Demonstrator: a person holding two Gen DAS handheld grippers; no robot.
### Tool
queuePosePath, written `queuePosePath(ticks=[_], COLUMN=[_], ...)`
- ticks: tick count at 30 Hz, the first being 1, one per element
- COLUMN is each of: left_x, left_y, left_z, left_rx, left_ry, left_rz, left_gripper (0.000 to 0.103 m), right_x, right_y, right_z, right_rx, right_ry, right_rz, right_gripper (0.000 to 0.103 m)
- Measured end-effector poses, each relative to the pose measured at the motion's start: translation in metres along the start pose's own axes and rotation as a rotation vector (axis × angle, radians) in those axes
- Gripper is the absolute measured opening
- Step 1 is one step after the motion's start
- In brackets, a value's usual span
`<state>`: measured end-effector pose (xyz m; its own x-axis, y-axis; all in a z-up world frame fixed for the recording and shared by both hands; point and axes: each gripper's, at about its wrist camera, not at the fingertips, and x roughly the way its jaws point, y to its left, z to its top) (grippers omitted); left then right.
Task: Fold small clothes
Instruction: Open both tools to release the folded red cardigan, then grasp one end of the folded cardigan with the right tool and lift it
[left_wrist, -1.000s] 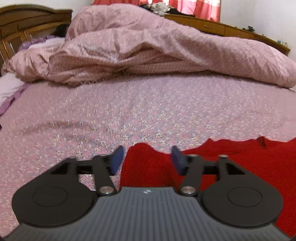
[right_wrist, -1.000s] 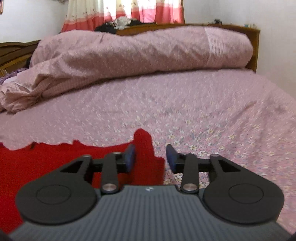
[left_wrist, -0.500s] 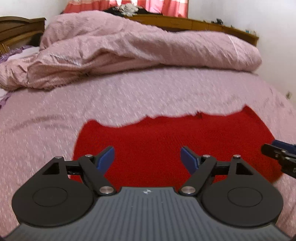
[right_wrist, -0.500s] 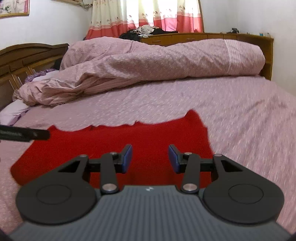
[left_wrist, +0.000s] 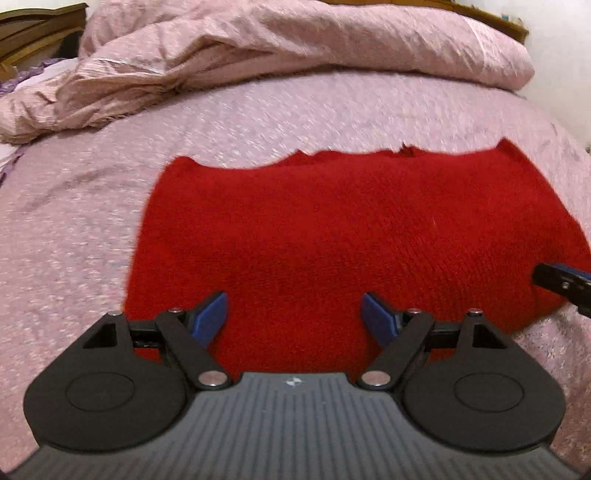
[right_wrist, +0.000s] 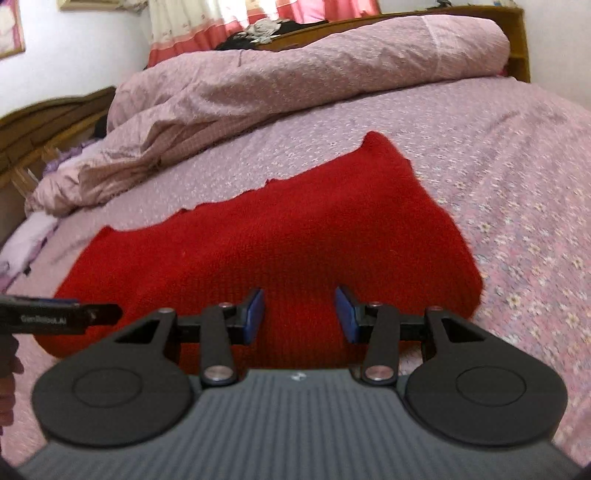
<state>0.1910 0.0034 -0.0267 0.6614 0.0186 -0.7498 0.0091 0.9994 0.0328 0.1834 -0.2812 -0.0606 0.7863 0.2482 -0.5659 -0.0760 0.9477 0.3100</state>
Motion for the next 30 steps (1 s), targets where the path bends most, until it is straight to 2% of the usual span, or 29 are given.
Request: queuePosePath(ticks=[2,4,6,15,23,30], left_x=[-0.009,-0.021,-0.029,-0.036,-0.021,-0.015], left_y=[0.008,0.02,0.033,0.074,0.074,0.076], left_z=[0.001,0.0,-0.002,-0.02,-0.023,-0.028], left_rx=[-0.01,-0.008,-0.008,-0.089,-0.182,-0.24], left_ry=[-0.013,-0.02,-0.015,0.032,0.042,0.056], left_rz=[0.012,0.036,0.071,0.11,0.092,0.082], left_gripper=[0.084,0.084,0.084,0.084,0.084,0.085], right_x=[-0.01,-0.021,-0.03,-0.029,-0.001,0.014], right_y=[-0.005,-0.014,-0.022,-0.042,-0.055,-0.051], right_z=[0.0,-0.001,-0.003,-0.016,-0.019,-0.018], right_rx=[0.041,0.094,0.153,0.282,0.45,0.424], right_ry=[-0.022,-0.047,-0.085,-0.065,-0.069,-0.112], right_rz=[-0.004,-0.018,-0.039,-0.082,-0.029,-0.019], right_gripper=[0.047,0.07,0.078,0.078,0.078,0.083])
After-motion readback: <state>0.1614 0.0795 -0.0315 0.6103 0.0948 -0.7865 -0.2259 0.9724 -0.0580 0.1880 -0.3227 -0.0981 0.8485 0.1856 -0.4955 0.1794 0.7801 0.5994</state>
